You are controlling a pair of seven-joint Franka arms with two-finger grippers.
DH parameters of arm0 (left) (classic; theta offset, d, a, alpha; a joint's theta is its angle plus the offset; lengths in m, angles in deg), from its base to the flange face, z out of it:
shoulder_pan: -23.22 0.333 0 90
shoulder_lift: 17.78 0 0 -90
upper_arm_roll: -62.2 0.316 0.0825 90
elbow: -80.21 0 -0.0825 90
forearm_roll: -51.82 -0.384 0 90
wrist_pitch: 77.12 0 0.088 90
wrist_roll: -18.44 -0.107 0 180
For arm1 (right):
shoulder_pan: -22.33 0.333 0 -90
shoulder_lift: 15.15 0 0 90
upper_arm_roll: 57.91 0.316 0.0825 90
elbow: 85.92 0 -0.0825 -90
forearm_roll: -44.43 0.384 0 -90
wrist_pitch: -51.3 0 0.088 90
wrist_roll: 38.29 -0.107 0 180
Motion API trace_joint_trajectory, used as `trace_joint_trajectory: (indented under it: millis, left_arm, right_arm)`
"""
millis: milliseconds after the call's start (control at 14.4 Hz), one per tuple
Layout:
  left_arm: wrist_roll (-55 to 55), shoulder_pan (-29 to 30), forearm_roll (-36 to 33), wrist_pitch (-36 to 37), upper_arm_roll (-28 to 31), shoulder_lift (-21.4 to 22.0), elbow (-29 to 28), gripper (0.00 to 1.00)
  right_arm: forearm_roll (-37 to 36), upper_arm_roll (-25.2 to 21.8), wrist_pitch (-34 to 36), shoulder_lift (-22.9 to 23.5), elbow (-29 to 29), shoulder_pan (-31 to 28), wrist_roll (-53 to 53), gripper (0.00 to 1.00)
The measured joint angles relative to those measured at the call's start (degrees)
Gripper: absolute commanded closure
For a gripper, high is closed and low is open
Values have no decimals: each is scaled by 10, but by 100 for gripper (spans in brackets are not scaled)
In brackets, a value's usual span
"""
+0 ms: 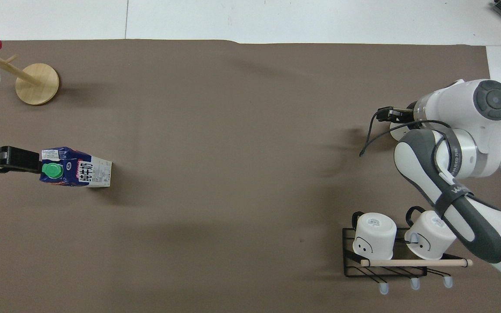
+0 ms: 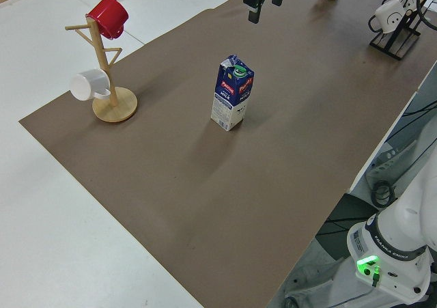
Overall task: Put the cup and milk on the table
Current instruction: 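Carry the dark mug toward the table center with the right gripper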
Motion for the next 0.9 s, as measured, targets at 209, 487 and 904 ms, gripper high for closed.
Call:
trace_joint_trajectory:
  millis: [209,487,904]
  left_arm:
    - [-5,1,0,0,4,0,0,0]
    - [-41,10,0,-3,7,1,-8,0]
    - [-47,10,0,-51,5,15,-70,0]
  right_arm:
    - [0,1,0,0,0,1,0,100]
    - [-1,2,9,-9,6,4,0,100]
    - [-1,5,123,-41,88,77,-52,100]
